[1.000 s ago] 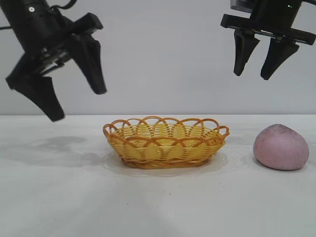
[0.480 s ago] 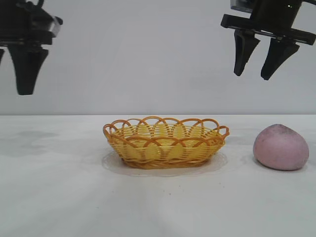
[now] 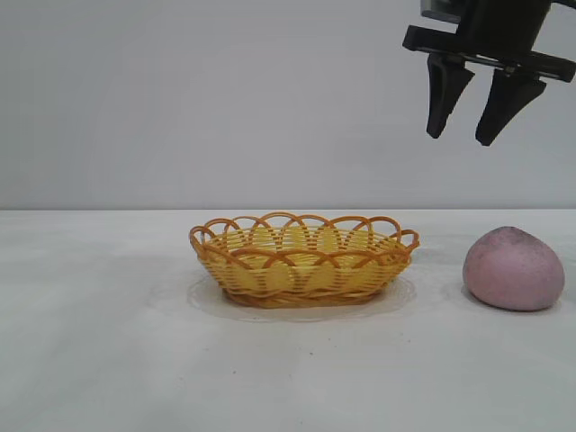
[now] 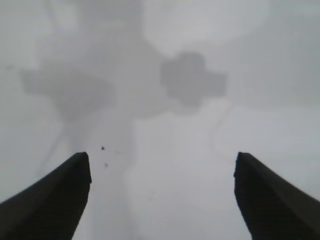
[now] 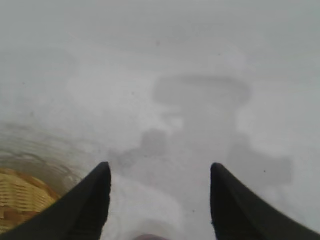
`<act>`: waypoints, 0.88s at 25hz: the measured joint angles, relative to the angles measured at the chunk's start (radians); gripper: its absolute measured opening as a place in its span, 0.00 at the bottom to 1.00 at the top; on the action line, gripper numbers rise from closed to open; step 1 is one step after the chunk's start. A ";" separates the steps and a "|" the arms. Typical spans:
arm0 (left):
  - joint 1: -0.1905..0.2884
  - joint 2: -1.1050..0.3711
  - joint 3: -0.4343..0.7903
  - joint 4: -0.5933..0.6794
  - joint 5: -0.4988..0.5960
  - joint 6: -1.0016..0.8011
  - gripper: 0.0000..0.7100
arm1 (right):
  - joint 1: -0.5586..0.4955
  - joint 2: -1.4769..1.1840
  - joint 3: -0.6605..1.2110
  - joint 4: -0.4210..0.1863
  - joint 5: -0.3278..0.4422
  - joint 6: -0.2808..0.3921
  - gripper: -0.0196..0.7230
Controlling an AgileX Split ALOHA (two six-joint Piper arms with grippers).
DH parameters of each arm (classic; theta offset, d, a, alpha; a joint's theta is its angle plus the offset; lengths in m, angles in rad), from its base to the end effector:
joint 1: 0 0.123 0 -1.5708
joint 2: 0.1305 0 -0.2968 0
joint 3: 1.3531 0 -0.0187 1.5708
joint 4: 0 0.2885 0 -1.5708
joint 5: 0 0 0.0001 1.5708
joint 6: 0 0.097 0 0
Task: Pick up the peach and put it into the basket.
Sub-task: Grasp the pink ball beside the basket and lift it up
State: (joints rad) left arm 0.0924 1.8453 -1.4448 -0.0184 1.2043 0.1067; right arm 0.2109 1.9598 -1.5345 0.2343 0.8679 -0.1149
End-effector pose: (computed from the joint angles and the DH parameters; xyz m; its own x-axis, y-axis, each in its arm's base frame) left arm 0.4007 0.0355 0.2278 -0.9985 0.0078 -0.0547 0.0085 0.9999 -0.0118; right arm 0.4471 0.1133 0.2138 -0.9183 -0.1582 -0.3630 -0.2351 0.9554 0.1786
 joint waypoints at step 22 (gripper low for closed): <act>-0.020 -1.018 0.794 -0.131 -0.142 0.006 0.74 | 0.000 0.000 0.000 0.000 0.000 0.000 0.53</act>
State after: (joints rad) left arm 0.0723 0.8270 -0.6510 -0.1496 1.0622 0.1130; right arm 0.2109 1.9598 -1.5345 0.2343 0.8675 -0.1149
